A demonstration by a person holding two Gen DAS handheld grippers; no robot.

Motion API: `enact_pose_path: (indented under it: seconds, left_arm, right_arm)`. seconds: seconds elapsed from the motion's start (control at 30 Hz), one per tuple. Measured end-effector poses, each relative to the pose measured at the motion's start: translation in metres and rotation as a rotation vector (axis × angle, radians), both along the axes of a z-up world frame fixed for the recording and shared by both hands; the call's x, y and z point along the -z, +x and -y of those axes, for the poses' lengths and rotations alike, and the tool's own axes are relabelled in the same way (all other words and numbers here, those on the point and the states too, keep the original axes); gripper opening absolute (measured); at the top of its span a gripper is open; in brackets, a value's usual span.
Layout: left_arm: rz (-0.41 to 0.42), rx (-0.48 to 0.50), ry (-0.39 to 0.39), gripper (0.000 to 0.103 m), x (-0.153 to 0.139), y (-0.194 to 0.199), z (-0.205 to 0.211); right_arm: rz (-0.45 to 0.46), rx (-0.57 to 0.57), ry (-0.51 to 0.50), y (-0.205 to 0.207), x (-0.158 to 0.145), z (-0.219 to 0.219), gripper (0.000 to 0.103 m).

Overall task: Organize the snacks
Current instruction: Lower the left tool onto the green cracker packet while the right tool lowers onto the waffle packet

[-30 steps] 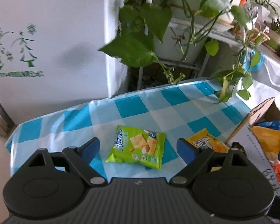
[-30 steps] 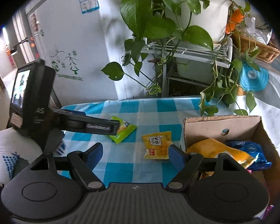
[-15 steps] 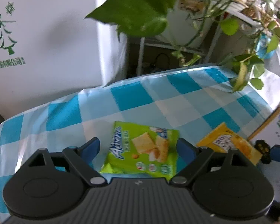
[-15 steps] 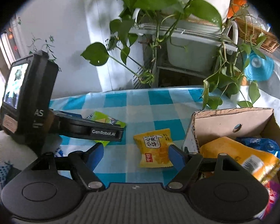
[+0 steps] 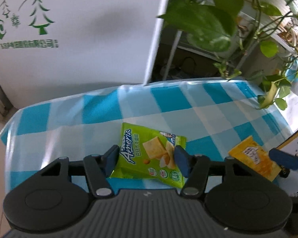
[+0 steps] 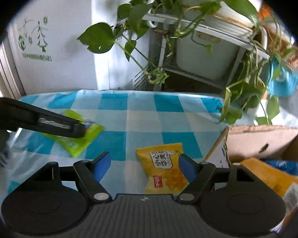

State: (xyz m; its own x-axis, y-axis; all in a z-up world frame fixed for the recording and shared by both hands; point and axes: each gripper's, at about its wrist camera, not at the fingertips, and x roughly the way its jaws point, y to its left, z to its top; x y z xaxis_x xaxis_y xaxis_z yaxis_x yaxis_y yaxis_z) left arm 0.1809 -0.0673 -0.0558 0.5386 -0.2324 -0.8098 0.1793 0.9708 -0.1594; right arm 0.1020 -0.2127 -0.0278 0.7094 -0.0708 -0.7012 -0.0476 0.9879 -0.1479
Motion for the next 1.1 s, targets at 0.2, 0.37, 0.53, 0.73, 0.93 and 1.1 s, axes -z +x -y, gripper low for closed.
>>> enact_pose_path:
  seconds: [0.2,0.37,0.53,0.73,0.93,1.1]
  left_arm:
    - [-0.022,-0.010,0.003,0.059,-0.001,0.001,-0.013]
    - [-0.031,-0.016,-0.002,0.060,-0.001,-0.001,-0.024]
    - [-0.025,-0.017,-0.001,0.061,0.000,-0.003,-0.027]
    - [-0.032,-0.010,-0.011,0.063,-0.001,-0.001,-0.029]
    - [-0.050,-0.013,-0.048,0.065,-0.001,0.003,-0.036]
    - [-0.058,-0.034,-0.081,0.065,-0.004,0.005,-0.038]
  right_arm:
    - [-0.021,-0.012,-0.034,0.007,0.009,-0.012,0.081]
    - [-0.037,0.062,-0.030,0.017,0.018,-0.011,0.083]
    - [-0.054,0.072,-0.001,0.025,0.022,-0.010,0.094]
    - [-0.079,0.081,0.009,0.024,0.023,-0.017,0.095]
    - [-0.108,0.020,0.042,0.009,0.018,-0.041,0.095]
    - [-0.096,-0.043,0.080,-0.002,0.010,-0.055,0.091]
